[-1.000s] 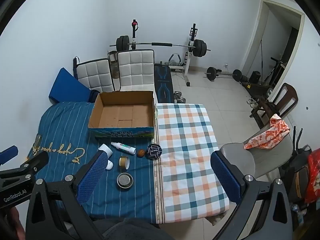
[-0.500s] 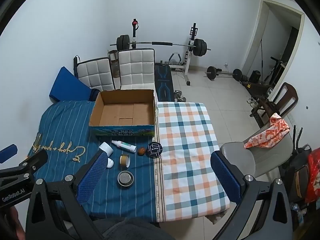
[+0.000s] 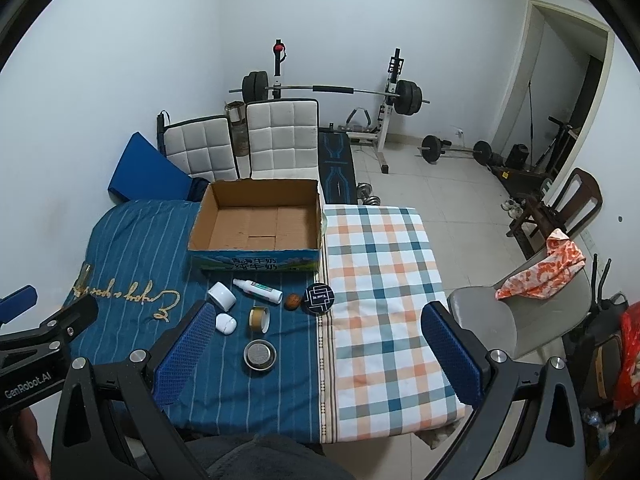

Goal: Organize rigid objects

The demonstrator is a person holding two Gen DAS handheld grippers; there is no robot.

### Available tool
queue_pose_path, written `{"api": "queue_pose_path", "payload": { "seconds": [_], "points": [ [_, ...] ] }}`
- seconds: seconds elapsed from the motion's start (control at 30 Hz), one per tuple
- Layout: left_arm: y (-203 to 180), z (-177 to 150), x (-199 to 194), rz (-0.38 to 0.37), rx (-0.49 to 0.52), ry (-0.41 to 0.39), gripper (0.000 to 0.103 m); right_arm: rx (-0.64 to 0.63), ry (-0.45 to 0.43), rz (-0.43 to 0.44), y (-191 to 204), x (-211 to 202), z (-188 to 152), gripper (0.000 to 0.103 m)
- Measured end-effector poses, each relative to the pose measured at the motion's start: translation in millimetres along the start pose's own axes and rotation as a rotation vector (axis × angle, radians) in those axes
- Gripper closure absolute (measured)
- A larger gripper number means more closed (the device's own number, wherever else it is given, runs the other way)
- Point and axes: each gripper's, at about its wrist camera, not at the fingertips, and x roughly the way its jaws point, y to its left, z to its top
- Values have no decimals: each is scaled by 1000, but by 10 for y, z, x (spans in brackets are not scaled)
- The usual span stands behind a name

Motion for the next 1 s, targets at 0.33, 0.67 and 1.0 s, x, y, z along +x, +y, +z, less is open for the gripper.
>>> {"api": "queue_pose_path", "payload": {
  "seconds": [0.33, 0.67, 1.0],
  "points": [
    [56, -8, -75, 9, -13, -4, 0, -10, -4, 10, 42, -22, 31, 0],
    [51, -15, -75, 10, -11, -6, 0, -10, -10, 11, 27, -58, 66, 0],
    [38, 27, -78, 9, -9, -10, 0, -5, -19, 2, 6, -70, 102, 0]
  ]
}}
